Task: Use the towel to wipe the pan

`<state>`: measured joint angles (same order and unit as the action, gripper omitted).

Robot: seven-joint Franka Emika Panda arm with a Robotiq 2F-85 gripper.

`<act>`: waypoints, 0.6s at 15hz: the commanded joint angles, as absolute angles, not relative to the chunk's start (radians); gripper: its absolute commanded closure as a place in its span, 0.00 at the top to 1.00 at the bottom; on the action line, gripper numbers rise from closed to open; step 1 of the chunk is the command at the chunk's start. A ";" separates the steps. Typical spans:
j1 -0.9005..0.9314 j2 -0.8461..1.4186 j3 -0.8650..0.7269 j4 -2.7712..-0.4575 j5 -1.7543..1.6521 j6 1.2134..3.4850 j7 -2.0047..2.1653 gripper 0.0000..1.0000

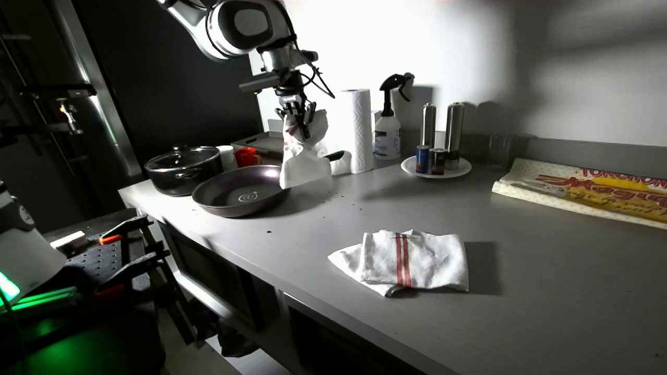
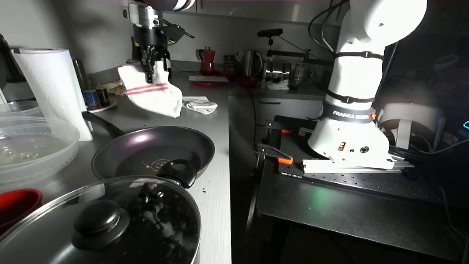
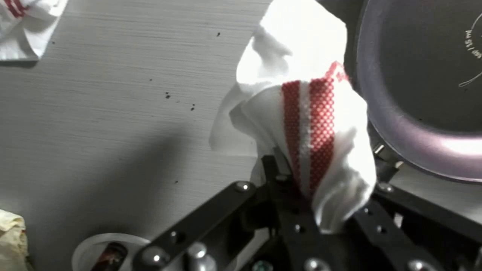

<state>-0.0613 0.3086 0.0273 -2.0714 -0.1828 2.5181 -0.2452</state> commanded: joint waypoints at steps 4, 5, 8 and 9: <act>-0.081 0.418 -0.041 -1.907 -0.135 2.407 -0.145 0.03; -0.083 0.448 -0.046 -1.877 -0.132 2.391 -0.132 0.03; -0.083 0.552 -0.056 -1.778 -0.128 2.353 -0.088 0.03; -0.083 0.591 -0.058 -1.742 -0.125 2.338 -0.074 0.03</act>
<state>-0.0906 0.4763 -0.0488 -1.8731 -0.1537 2.3991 -0.1126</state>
